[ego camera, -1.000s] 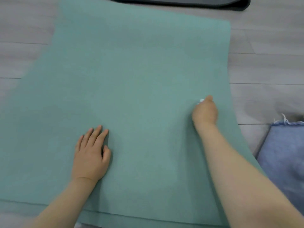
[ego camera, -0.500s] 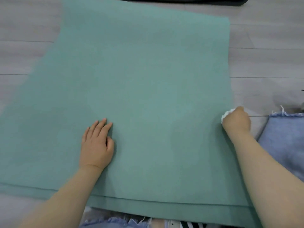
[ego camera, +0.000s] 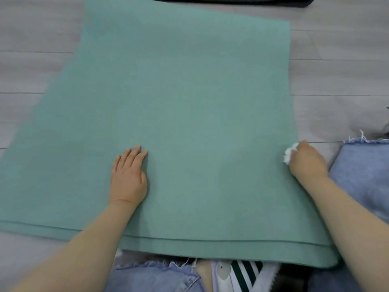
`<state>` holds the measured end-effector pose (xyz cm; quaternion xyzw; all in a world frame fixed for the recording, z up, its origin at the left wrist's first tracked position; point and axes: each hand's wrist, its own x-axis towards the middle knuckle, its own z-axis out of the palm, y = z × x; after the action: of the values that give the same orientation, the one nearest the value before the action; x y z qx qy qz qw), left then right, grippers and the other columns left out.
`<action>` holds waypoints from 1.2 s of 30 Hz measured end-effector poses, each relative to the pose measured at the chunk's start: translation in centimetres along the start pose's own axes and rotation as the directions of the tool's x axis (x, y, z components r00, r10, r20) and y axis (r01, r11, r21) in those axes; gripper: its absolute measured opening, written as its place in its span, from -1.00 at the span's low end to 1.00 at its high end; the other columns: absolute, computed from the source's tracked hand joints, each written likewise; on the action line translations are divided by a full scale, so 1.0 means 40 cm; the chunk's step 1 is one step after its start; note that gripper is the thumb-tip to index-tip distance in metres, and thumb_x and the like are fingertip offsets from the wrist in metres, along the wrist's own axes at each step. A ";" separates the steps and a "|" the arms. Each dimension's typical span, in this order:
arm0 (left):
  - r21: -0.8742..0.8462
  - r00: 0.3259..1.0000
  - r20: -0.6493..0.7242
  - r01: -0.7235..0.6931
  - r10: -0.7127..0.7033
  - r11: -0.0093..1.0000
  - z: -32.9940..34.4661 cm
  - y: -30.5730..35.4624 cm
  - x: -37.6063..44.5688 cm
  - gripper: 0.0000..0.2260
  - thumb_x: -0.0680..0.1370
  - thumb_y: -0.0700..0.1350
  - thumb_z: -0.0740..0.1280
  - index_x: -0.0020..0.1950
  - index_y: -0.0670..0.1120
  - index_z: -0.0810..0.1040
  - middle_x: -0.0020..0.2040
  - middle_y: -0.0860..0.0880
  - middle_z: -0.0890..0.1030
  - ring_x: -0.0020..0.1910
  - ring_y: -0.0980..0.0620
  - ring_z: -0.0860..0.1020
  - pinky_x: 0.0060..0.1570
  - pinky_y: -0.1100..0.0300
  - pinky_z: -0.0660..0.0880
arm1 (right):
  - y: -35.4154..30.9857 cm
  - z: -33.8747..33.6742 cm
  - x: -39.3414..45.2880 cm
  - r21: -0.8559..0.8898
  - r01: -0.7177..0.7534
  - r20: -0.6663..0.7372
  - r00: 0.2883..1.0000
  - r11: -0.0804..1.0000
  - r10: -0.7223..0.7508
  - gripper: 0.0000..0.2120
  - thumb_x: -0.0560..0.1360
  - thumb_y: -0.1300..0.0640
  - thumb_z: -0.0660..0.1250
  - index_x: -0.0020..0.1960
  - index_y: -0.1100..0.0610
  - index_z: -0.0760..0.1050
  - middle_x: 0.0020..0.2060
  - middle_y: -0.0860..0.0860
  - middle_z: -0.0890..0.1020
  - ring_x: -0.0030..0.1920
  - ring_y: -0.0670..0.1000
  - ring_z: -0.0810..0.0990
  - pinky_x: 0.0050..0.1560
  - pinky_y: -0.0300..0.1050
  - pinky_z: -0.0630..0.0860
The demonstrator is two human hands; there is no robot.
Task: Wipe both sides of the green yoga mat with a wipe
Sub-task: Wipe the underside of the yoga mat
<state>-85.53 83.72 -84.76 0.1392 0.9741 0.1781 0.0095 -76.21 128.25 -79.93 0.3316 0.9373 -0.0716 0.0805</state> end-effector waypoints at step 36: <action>0.276 0.833 0.506 0.092 -0.226 0.957 -0.124 0.020 -0.051 -0.03 0.42 0.38 0.37 0.61 0.15 -0.16 0.62 0.10 -0.15 0.60 -0.05 -0.12 0.50 -0.23 0.04 | -0.041 -0.118 -0.079 0.026 -0.138 -0.161 0.977 0.990 0.140 -0.78 0.51 0.33 0.17 0.14 0.35 0.39 0.08 0.37 0.52 0.12 0.35 0.52 0.07 0.14 0.47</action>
<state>-83.67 82.16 -79.90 0.1010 0.9555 0.0119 0.2768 -75.32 125.95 -74.57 0.4015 0.9147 -0.0454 0.0064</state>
